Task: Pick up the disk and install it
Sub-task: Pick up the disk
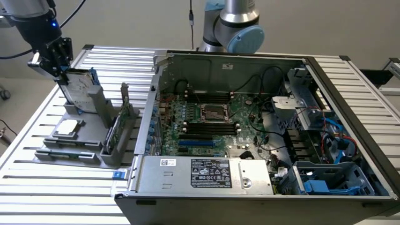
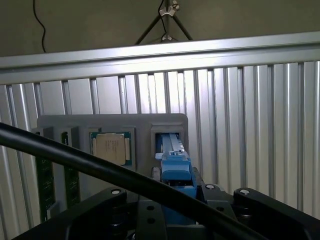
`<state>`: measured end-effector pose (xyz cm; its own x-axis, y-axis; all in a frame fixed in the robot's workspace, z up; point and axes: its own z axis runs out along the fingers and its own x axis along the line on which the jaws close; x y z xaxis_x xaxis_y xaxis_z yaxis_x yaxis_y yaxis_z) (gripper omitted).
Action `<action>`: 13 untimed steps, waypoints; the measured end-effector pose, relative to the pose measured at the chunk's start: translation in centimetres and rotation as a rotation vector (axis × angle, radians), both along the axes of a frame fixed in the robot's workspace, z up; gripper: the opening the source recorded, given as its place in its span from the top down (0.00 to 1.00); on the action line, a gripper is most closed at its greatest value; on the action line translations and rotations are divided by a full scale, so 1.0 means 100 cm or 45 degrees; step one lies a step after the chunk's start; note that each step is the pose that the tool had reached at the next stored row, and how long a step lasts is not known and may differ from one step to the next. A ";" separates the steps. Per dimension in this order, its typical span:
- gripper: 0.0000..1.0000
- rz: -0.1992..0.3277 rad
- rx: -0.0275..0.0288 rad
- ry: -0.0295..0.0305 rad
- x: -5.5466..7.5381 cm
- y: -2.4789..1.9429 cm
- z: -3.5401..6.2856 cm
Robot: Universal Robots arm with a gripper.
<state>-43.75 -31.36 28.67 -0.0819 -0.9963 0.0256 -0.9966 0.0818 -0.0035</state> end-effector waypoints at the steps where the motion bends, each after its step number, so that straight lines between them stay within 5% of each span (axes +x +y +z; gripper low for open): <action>1: 0.67 0.000 0.0000 -0.0001 0.000 0.0000 0.0000; 13: 0.67 0.000 0.0001 -0.0001 0.000 0.0000 0.0086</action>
<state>-43.75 -31.36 29.52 -0.0819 -0.9963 0.0255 -0.9966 0.0818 -0.0036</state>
